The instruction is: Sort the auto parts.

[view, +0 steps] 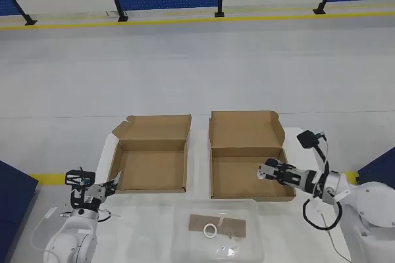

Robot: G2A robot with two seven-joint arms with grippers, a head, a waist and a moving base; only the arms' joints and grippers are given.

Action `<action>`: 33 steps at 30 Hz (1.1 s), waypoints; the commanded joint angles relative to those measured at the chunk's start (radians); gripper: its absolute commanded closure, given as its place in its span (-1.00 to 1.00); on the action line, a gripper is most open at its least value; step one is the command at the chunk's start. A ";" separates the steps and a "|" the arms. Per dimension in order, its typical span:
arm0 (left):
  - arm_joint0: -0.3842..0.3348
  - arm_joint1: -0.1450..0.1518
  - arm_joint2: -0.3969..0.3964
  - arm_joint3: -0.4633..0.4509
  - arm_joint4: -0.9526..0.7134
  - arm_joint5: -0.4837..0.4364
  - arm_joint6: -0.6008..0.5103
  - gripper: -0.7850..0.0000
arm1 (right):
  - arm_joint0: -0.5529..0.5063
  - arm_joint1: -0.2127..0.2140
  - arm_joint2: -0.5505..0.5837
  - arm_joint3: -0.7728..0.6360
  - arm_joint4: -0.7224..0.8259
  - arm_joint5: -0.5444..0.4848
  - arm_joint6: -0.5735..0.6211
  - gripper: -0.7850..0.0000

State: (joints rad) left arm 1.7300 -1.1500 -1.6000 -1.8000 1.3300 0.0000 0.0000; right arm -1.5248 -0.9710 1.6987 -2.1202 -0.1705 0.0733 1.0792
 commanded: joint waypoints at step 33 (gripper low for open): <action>0.000 0.000 0.000 0.000 0.000 0.000 0.000 -1.00 | 0.258 -0.008 -0.355 0.368 -0.500 0.087 -0.068 1.00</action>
State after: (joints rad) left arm 1.7300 -1.1500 -1.6000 -1.8000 1.3300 0.0000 0.0000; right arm -1.2620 -0.9782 1.3486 -1.7486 -0.6605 0.1629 1.0280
